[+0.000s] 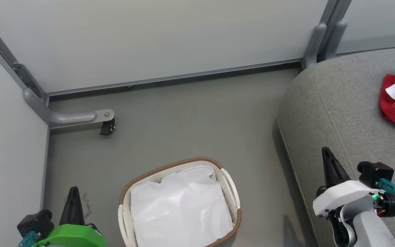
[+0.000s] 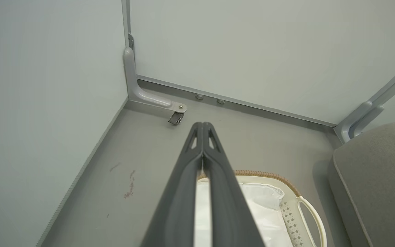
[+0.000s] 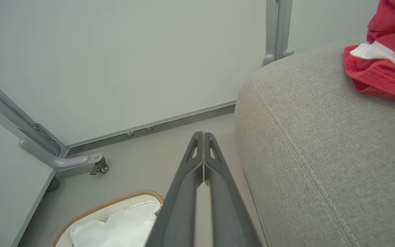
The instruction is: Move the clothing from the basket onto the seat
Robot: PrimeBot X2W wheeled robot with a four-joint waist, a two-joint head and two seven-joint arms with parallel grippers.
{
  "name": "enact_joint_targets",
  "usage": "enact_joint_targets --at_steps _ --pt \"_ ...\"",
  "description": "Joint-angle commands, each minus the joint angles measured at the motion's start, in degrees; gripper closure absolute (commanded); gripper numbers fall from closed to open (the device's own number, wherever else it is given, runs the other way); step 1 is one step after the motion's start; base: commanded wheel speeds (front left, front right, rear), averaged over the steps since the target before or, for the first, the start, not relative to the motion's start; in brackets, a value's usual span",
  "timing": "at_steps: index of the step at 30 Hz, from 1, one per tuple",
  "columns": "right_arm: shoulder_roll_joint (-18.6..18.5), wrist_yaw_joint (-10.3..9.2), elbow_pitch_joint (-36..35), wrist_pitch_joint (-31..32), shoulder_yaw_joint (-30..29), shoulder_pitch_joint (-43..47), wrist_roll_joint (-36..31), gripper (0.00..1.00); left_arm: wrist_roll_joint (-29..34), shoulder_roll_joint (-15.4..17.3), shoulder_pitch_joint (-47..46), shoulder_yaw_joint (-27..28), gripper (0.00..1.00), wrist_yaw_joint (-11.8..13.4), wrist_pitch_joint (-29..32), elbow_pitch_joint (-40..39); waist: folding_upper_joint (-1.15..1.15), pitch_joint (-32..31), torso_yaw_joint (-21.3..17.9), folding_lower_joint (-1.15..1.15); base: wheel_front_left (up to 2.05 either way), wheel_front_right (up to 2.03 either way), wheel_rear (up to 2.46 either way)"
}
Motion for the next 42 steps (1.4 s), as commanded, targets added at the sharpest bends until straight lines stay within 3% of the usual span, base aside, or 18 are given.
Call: enact_joint_targets --at_steps 1,20,42 --pt "-0.3 -0.01 -1.4 0.6 -0.3 -0.3 2.8 1.0 -2.6 0.3 -0.7 0.4 1.0 0.0 0.5 -1.3 0.0 -0.1 0.0 0.0 0.0 0.0 0.0" --pt "-0.5 -0.02 -4.3 5.2 -0.8 1.5 22.0 1.0 -20.9 0.3 -1.6 0.7 1.0 0.0 5.3 -3.6 0.0 -1.0 0.6 0.0 0.0 0.0 0.0" --pt "-0.7 -0.04 -6.4 9.5 -1.6 2.9 38.5 1.0 -36.7 0.4 -2.5 1.2 1.0 -0.1 9.7 -5.5 0.0 -2.1 1.1 0.0 0.0 0.0 0.0"
